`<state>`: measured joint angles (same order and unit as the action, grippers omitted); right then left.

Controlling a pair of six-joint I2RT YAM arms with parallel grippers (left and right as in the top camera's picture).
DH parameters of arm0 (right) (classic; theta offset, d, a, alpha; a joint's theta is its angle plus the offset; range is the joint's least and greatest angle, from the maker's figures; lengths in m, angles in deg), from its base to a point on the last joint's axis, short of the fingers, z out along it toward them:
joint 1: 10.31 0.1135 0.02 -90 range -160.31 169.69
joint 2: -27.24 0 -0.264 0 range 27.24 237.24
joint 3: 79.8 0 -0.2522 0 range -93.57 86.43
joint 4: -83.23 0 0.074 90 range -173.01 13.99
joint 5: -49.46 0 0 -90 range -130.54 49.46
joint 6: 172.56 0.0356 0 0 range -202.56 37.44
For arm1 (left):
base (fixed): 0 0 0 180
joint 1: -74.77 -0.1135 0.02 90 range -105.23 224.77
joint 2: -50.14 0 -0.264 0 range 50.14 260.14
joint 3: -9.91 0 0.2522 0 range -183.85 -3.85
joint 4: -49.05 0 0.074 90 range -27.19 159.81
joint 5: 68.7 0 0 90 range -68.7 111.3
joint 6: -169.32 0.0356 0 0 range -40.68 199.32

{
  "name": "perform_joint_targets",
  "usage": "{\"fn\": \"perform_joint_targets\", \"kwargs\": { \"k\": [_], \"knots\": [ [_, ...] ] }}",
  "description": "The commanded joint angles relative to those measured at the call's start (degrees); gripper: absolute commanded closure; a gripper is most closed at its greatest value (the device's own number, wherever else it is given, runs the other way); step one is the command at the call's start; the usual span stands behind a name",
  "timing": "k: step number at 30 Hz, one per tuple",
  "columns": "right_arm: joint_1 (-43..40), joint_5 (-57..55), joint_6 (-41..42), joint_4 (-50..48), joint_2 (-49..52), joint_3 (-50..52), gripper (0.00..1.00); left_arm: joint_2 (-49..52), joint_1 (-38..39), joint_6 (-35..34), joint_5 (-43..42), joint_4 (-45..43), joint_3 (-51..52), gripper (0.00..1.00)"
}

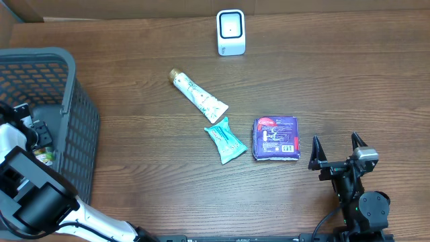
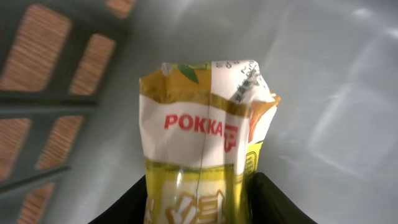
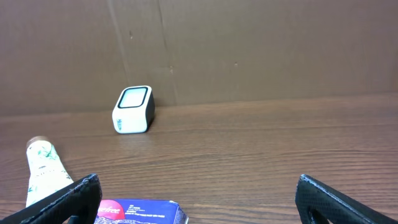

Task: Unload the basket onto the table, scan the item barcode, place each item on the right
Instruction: 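Lower the left gripper onto the POKKA tea carton and close on it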

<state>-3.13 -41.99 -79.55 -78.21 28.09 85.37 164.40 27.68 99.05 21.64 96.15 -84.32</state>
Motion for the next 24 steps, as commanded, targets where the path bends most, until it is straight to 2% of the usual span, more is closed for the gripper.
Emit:
{"fn": "perform_joint_targets", "kwargs": {
  "k": [1, 8, 11, 12, 13, 15, 24],
  "knots": [
    [0.31, 0.22, 0.44, -0.2, -0.68, 0.61, 0.0, -6.29, 2.38, -2.95, -2.56, 0.96, -4.39, 0.6],
    [0.31, 0.22, 0.44, -0.2, -0.68, 0.61, 0.0, -15.63, 4.98, -5.49, -9.27, 2.84, -9.77, 0.61],
    [0.31, 0.22, 0.44, -0.2, -0.68, 0.61, 0.0, -19.85, 5.68, -5.84, -10.93, 2.89, -10.03, 0.58],
    [0.31, 0.22, 0.44, -0.2, -0.68, 0.61, 0.0, -20.74, 5.84, -5.79, -10.88, 3.21, -10.03, 0.52],
    [0.31, 0.22, 0.44, -0.2, -0.68, 0.61, 0.0, -21.2, 5.88, -5.55, -10.62, 3.76, -10.03, 0.4],
    [0.31, 0.22, 0.44, -0.2, -0.68, 0.61, 0.0, -21.03, 5.86, -5.55, -9.11, 5.9, -9.97, 0.0],
    [0.31, 0.22, 0.44, -0.2, -0.68, 0.61, 0.0, -10.56, 5.79, -4.28, -7.21, 10.25, -7.61, 0.0]
  ]
}}
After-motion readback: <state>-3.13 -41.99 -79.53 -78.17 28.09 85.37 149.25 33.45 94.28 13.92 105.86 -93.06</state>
